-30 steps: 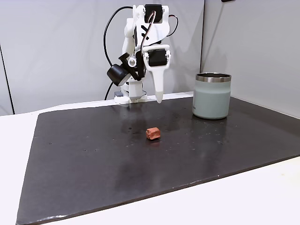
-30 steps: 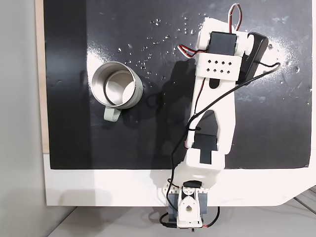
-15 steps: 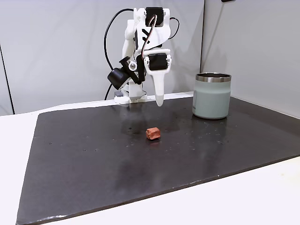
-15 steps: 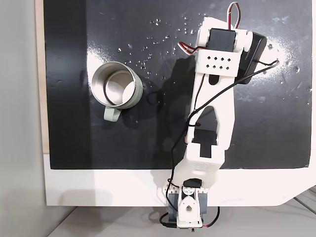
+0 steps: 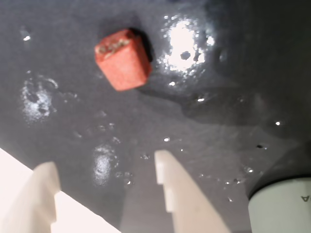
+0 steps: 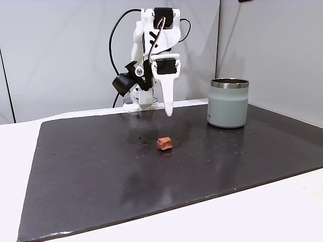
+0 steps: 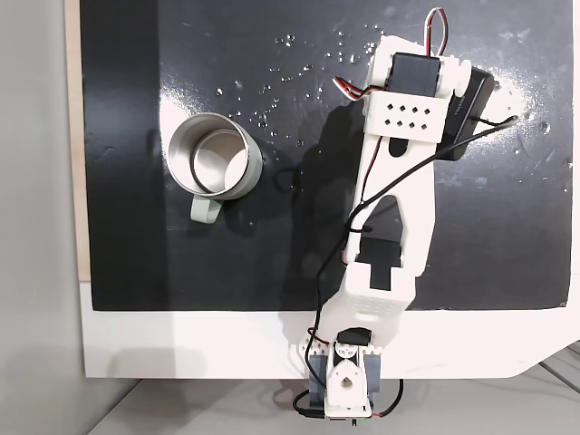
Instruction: Grasp a cube and put it in the cup.
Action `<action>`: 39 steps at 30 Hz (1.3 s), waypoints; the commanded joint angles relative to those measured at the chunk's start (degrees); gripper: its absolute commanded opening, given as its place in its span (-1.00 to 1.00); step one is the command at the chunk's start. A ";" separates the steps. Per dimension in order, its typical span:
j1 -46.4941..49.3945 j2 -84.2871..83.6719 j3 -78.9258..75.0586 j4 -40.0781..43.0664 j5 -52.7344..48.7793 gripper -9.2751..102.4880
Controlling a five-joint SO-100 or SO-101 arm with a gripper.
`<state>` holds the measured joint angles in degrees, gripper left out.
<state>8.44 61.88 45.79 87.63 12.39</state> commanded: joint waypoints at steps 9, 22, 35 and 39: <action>1.93 -7.12 -10.99 3.43 0.62 -0.44; 1.05 -16.26 -19.60 4.75 0.53 -0.45; 0.44 -22.85 -24.79 5.45 0.62 -0.45; 0.26 -23.91 -25.31 5.62 0.53 -0.45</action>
<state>9.23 37.27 23.99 92.46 12.83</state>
